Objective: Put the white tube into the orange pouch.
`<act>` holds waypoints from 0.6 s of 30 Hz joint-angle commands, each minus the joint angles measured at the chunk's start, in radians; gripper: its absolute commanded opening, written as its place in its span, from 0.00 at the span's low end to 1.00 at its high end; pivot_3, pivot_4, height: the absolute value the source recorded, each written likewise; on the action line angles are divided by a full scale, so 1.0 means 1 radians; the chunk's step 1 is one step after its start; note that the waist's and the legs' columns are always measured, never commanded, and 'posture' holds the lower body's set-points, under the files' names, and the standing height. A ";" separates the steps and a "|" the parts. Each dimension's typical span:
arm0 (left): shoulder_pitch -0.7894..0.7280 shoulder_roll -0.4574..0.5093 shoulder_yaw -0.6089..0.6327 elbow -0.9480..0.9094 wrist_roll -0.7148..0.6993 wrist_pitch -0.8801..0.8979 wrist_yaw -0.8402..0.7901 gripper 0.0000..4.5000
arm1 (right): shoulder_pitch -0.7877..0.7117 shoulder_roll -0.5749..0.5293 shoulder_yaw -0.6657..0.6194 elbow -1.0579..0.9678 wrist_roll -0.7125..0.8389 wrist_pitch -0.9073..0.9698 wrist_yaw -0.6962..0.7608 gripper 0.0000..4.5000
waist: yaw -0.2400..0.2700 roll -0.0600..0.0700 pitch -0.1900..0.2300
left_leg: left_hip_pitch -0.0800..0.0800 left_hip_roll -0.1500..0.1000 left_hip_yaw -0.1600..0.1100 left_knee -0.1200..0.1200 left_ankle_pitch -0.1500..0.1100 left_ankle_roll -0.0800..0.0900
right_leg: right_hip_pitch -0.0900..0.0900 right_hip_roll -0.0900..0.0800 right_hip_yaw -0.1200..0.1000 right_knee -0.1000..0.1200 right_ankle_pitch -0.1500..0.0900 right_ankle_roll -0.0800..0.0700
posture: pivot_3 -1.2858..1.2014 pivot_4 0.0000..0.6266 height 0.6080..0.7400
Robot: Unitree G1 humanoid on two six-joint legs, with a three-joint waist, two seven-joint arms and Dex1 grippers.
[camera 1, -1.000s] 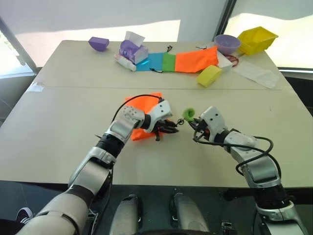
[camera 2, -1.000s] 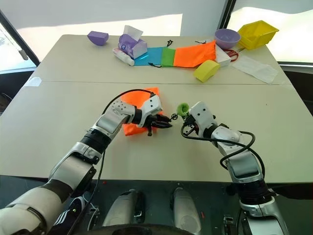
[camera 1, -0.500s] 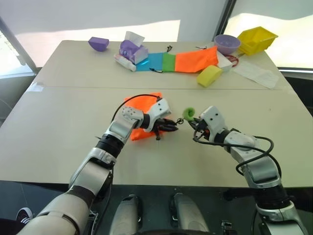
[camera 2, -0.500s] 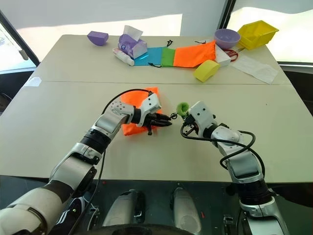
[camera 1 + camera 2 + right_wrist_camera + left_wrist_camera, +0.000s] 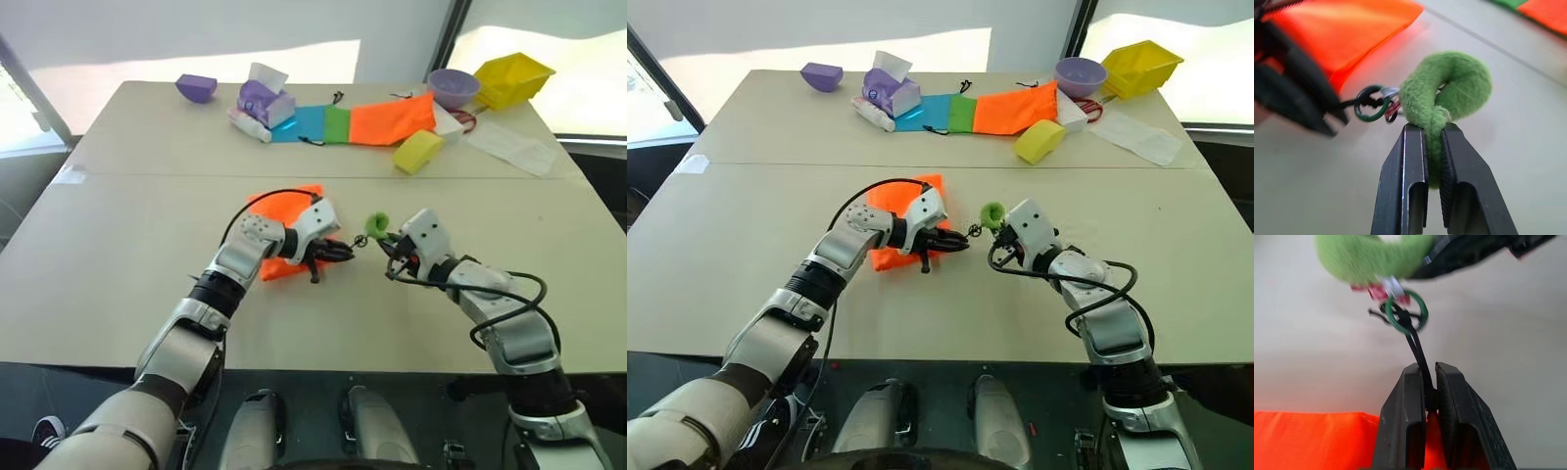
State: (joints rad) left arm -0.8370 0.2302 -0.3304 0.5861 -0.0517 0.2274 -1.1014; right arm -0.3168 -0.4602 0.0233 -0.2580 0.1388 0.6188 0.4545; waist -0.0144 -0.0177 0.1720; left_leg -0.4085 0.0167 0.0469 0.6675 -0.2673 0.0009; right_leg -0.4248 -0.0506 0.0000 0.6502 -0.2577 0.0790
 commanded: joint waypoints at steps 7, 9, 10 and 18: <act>0.032 0.105 -0.001 -0.144 -0.006 0.031 -0.094 0.05 | -0.103 0.014 -0.171 0.121 -0.029 -0.027 -0.193 0.00 | 0.000 0.000 0.000 | 0.000 0.000 0.000 0.000 0.000 0.000 | 0.000 0.000 0.001 0.000 0.000 0.000 | 0.52 0.24 1.00; 0.045 0.129 0.000 -0.193 -0.008 0.043 -0.103 0.05 | -0.123 0.007 -0.197 0.167 -0.047 -0.034 -0.247 0.00 | 0.001 0.000 0.000 | 0.000 0.000 0.000 0.000 0.000 0.000 | 0.000 0.000 0.001 0.000 0.000 0.000 | 0.52 0.24 1.00; 0.054 0.142 0.000 -0.215 -0.008 0.046 -0.107 0.05 | -0.130 0.005 -0.211 0.187 -0.050 -0.034 -0.268 0.00 | 0.001 0.000 0.000 | 0.000 0.001 0.000 0.000 0.000 0.000 | 0.000 -0.001 0.001 0.000 0.000 0.000 | 0.52 0.24 1.00; 0.108 0.180 0.002 -0.289 -0.014 0.076 -0.095 0.05 | -0.126 -0.012 -0.177 0.219 -0.053 -0.031 -0.273 0.00 | 0.001 0.000 0.000 | -0.001 0.000 0.001 0.000 0.000 0.000 | 0.000 -0.002 0.001 0.000 0.000 0.000 | 0.52 0.24 1.00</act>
State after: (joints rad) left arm -0.7445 0.3835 -0.3314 0.3119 -0.0674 0.2907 -1.1872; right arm -0.4326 -0.4401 -0.0972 -0.0246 0.1223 0.6026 0.2234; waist -0.0130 -0.0173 0.1718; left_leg -0.4091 0.0171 0.0478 0.6673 -0.2673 0.0009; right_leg -0.4249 -0.0524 0.0009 0.6503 -0.2576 0.0792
